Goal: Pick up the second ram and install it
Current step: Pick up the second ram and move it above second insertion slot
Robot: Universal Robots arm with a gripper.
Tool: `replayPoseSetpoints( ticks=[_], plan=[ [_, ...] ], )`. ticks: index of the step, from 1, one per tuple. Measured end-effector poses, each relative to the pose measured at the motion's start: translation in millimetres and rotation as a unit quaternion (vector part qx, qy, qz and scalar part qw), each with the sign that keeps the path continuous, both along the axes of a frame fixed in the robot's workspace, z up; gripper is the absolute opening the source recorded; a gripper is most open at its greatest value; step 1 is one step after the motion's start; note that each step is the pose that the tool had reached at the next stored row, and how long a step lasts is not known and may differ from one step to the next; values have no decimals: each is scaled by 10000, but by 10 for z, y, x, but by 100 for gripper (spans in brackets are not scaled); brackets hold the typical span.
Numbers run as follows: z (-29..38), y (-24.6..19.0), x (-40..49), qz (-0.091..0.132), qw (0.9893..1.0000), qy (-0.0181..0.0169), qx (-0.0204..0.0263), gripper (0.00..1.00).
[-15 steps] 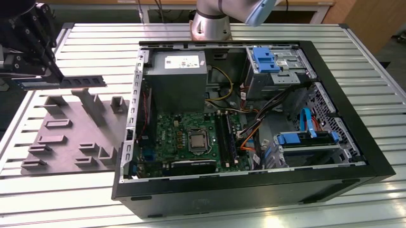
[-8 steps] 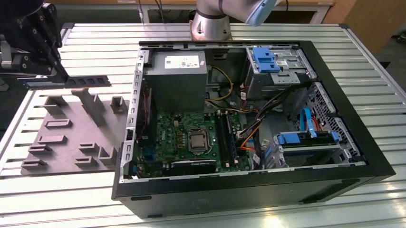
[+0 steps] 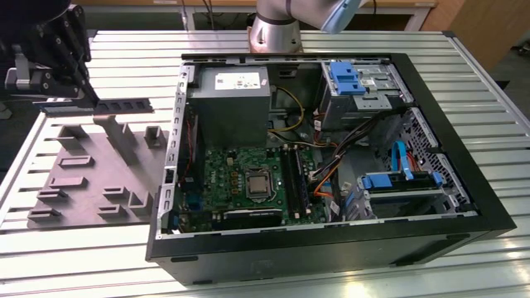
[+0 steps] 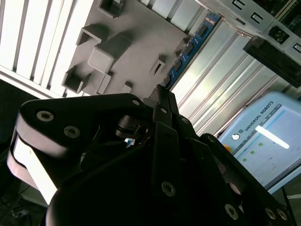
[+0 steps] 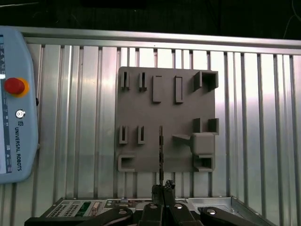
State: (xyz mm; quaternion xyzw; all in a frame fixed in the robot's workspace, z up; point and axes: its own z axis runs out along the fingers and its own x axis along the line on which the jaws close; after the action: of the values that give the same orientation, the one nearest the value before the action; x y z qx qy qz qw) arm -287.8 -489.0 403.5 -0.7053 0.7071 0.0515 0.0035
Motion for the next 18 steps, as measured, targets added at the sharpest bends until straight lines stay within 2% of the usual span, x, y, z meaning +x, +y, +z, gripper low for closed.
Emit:
replayPoseSetpoints(
  ticks=[18],
  plan=[
    [0,0,297,0,10000,0,0,12]
  ],
)
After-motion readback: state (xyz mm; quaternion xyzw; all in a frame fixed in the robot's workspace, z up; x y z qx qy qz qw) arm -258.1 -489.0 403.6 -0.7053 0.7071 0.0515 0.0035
